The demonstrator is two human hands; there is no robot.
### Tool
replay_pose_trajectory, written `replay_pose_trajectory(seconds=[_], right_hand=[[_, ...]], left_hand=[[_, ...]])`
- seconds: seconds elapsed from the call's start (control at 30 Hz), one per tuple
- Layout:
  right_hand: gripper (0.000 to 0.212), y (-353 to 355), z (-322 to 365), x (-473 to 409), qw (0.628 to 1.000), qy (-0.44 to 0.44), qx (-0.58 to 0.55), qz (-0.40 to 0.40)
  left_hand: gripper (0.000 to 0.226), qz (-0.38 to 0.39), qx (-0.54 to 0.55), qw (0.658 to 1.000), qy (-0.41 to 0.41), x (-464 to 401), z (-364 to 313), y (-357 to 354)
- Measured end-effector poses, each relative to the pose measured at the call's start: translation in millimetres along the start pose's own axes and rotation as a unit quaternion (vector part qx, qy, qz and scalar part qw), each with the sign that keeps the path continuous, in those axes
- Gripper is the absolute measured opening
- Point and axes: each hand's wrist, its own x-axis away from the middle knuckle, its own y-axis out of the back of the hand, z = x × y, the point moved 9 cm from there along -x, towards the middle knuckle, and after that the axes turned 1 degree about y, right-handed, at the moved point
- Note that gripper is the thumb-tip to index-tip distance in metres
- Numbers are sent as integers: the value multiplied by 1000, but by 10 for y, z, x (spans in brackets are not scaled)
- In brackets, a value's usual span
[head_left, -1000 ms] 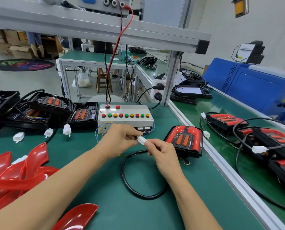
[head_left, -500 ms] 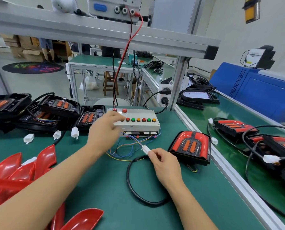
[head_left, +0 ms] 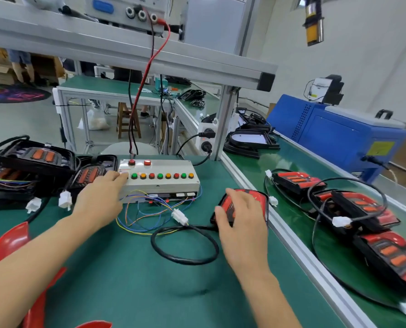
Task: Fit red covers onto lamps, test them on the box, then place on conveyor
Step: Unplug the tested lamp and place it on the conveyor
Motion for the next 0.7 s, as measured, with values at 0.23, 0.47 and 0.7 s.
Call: replay_pose_trajectory(seconds=[0.23,0.47,0.7], right_hand=[[61,206,-1182,-81,933,-331,-140,-24],[16,-464,-1322,140,728,-451,-516,33],[25,-524,-1177,171,734,-383,-559,48]], left_hand=[[59,6,16,1000,5,-14,-46,0],[55,-1,2,1000,6,-18,-64,11],[48,-7,-6,1000,9,-30,-79,34]])
